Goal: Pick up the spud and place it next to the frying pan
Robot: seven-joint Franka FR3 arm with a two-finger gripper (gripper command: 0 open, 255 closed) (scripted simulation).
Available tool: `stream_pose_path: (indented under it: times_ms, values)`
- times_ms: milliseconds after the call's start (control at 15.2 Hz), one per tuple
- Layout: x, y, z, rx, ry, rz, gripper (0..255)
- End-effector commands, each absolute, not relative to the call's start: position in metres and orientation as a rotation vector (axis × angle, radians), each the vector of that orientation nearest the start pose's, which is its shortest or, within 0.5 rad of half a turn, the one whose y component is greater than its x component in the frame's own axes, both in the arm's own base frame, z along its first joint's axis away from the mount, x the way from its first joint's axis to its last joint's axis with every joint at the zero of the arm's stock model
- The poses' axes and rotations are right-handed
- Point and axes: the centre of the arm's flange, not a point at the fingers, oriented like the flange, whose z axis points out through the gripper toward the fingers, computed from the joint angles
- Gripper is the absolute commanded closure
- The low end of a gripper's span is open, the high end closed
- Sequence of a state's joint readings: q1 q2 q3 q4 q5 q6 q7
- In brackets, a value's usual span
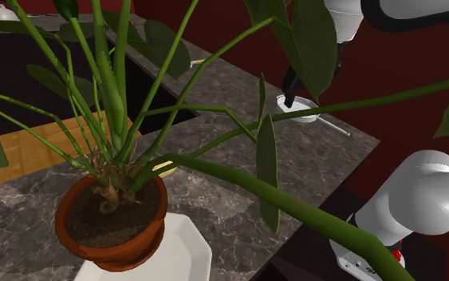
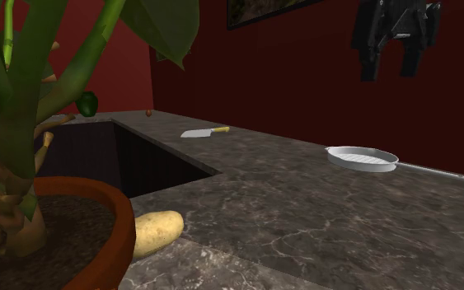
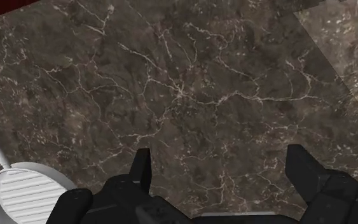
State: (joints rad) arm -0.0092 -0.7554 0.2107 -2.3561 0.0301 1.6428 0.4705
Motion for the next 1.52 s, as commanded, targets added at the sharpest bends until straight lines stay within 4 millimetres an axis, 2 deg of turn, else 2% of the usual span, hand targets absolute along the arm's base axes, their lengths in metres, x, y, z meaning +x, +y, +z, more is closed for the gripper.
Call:
stream_pose_path:
  times_ms: [0, 330, 726, 1056, 1452]
  values:
    - [0.318, 0.109, 0.569, -3.174, 0.632, -0.100, 0]
    - [0.334, 0.164, 0.537, -3.110, 0.874, -0.087, 0]
    - [0.363, 0.227, 0.500, -3.008, 1.157, -0.072, 0]
    - [0.396, 0.274, 0.469, -2.903, 1.384, -0.059, 0]
    - [0.445, 0.324, 0.433, -2.755, 1.643, -0.042, 0]
